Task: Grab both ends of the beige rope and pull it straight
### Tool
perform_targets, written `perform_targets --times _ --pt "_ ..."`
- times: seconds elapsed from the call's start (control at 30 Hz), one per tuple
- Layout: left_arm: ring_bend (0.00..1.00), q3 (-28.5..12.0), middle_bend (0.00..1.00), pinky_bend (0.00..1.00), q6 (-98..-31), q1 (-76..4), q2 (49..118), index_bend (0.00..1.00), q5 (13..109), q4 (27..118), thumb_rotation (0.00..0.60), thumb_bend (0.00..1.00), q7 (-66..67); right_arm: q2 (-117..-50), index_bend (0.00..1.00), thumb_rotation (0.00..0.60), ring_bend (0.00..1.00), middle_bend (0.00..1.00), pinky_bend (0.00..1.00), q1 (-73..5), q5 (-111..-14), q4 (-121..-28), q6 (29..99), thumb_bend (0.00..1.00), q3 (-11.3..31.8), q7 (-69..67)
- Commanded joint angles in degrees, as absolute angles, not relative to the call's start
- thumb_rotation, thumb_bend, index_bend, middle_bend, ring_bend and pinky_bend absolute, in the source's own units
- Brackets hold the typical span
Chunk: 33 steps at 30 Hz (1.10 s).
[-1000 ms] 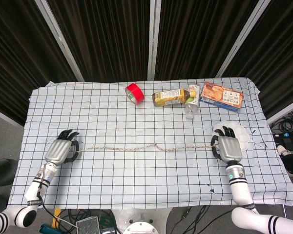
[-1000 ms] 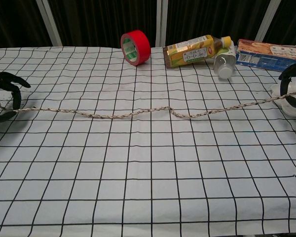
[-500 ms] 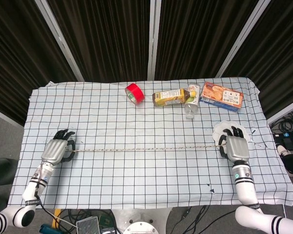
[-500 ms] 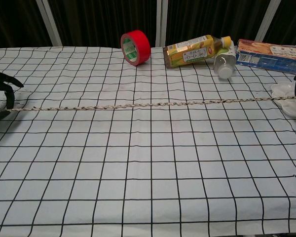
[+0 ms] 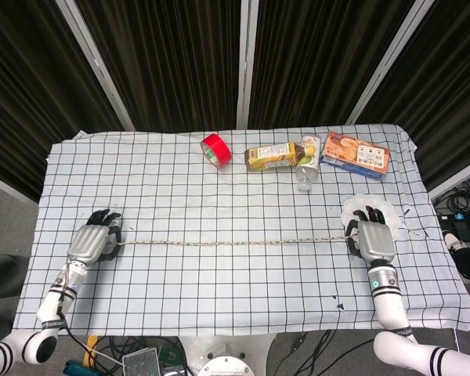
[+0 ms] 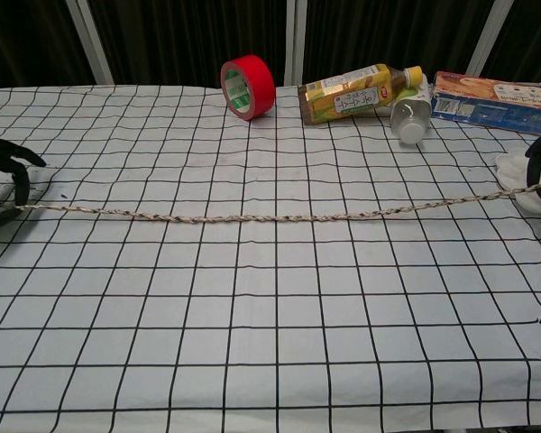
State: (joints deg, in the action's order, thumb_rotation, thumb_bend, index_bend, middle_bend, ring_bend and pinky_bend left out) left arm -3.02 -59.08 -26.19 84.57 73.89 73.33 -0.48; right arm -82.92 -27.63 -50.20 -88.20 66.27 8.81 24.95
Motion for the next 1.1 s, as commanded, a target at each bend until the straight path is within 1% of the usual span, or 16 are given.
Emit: perform_targets --times 0.03,0.2,0.27,0.3,0.4,0.5,0.6,0.73,0.83,1.0,1.1 --pt "0.00 -3.00 0.13 0.00 -58.90 -26.18 84.83 0.56 74.05 72.94 0.600 0.40 -0.64 -83.49 0.55 0.600 0.00 0.17 0.00 -27.55 -50.22 -87.68 66.39 0.46 8.81 25.17" --pt "0.00 -3.01 0.13 0.00 -58.77 -25.97 85.17 0.54 74.15 72.38 0.600 0.39 -1.03 -84.26 0.53 0.600 0.00 0.16 0.00 -27.37 -49.93 -86.77 66.00 0.46 8.60 25.43" --pt "0.00 -3.09 0.13 0.00 -58.86 -25.85 85.22 0.51 74.13 72.32 0.600 0.37 -1.10 -84.44 0.48 0.600 0.00 0.15 0.00 -27.28 -49.97 -86.54 65.80 0.46 8.47 25.48" --pt "0.00 -3.17 0.13 0.00 -59.01 -25.76 85.29 0.46 74.09 72.31 0.600 0.34 -1.11 -84.47 0.46 0.600 0.00 0.14 0.00 -27.23 -50.03 -86.51 65.71 0.45 8.37 25.51" --pt "0.00 -3.38 0.13 0.00 -59.49 -25.50 85.53 0.37 74.07 72.23 0.600 0.27 -1.08 -84.49 0.34 0.600 0.00 0.11 0.00 -27.04 -50.21 -86.63 65.63 0.36 7.99 25.93" --pt "0.00 -3.52 0.13 0.00 -59.73 -25.32 85.52 0.30 74.09 72.38 0.600 0.23 -1.12 -84.52 0.27 0.600 0.00 0.09 0.00 -26.74 -50.29 -86.88 65.84 0.26 7.80 26.12" --pt "0.00 -3.80 0.12 0.00 -60.37 -25.05 85.17 0.25 74.17 73.06 0.600 0.22 -1.24 -84.16 0.23 0.600 0.00 0.08 0.00 -26.27 -50.83 -87.65 66.50 0.19 8.11 25.34" --pt "0.00 -4.90 0.12 0.00 -64.23 -23.65 82.22 0.23 74.73 76.74 0.600 0.21 -1.61 -80.83 0.22 0.600 0.00 0.08 0.00 -24.68 -53.67 -91.52 70.00 0.18 9.60 22.38" --pt "0.00 -5.85 0.12 0.00 -68.20 -21.89 78.25 0.23 74.97 80.37 0.600 0.21 -1.22 -76.75 0.22 0.600 0.00 0.09 0.00 -22.99 -56.53 -94.94 73.02 0.18 10.15 20.59" --pt "0.00 -6.52 0.12 0.00 -74.12 -18.09 71.27 0.23 74.76 85.32 0.600 0.19 -0.70 -69.79 0.20 0.600 0.00 0.10 0.00 -19.46 -61.93 -99.24 76.48 0.20 9.62 15.61" --pt "0.00 -6.02 0.12 0.00 -77.58 -15.12 67.23 0.23 75.00 88.21 0.600 0.19 -0.93 -66.35 0.19 0.600 0.00 0.10 0.00 -16.70 -65.44 -101.31 79.13 0.20 8.70 12.17"
